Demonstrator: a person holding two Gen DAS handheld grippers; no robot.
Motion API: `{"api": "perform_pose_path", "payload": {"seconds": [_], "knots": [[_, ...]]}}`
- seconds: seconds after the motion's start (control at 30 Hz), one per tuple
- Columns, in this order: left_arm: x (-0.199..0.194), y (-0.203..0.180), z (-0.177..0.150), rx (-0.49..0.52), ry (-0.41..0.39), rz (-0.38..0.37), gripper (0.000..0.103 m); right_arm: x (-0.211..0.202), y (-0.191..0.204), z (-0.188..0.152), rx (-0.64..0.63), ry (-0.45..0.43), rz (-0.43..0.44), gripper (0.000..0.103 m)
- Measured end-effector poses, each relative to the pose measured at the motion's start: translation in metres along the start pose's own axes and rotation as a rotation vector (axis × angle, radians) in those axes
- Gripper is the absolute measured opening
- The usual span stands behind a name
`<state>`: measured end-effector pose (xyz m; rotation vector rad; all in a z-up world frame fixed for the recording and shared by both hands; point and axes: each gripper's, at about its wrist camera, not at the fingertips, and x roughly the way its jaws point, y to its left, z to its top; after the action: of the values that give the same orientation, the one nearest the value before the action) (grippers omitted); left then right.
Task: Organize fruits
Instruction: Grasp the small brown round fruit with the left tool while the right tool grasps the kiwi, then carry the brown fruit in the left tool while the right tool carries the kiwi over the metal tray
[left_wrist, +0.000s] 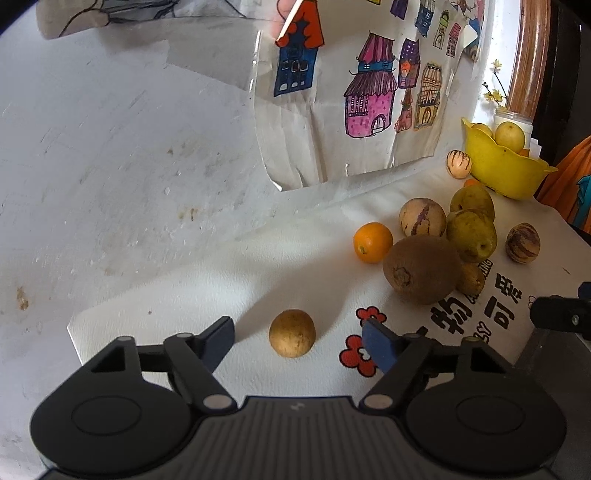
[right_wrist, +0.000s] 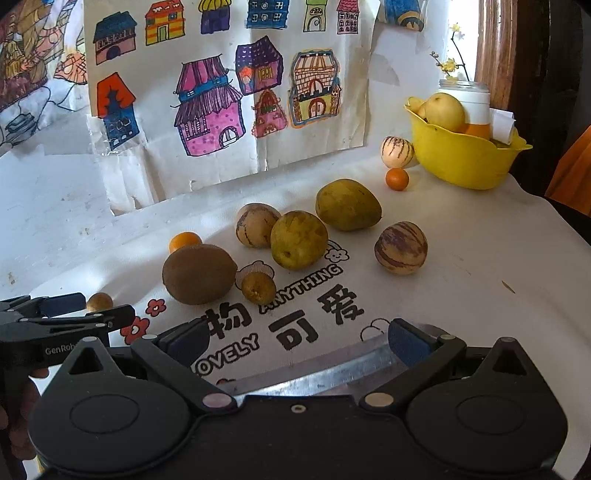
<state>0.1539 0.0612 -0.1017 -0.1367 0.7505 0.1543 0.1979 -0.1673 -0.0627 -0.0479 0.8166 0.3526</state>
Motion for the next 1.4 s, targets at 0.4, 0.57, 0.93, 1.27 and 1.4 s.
{"api": "perform_pose_path", "payload": {"seconds": [0.4,0.57,0.93,1.27,1.4], "knots": [[0.000,-0.001,-0.001,0.043,-0.022,0.026,0.028,0.015,0.014,0.017,-0.042,-0.013,0.047,0.103],[-0.003,0.008,-0.001,0.016,-0.029,0.034,0.027,0.030,0.031,0.030,-0.065,0.011,0.144,0.103],[-0.008,0.023,-0.005,-0.008,-0.037,0.034,0.027,0.089,0.063,0.056,-0.131,0.119,0.212,0.087],[-0.009,0.025,-0.005,-0.022,-0.039,0.024,0.027,0.101,0.067,0.051,-0.188,0.159,0.246,0.066],[-0.009,0.025,-0.005,-0.028,-0.037,0.026,0.027,0.094,0.065,0.050,-0.180,0.150,0.258,0.066]]}}
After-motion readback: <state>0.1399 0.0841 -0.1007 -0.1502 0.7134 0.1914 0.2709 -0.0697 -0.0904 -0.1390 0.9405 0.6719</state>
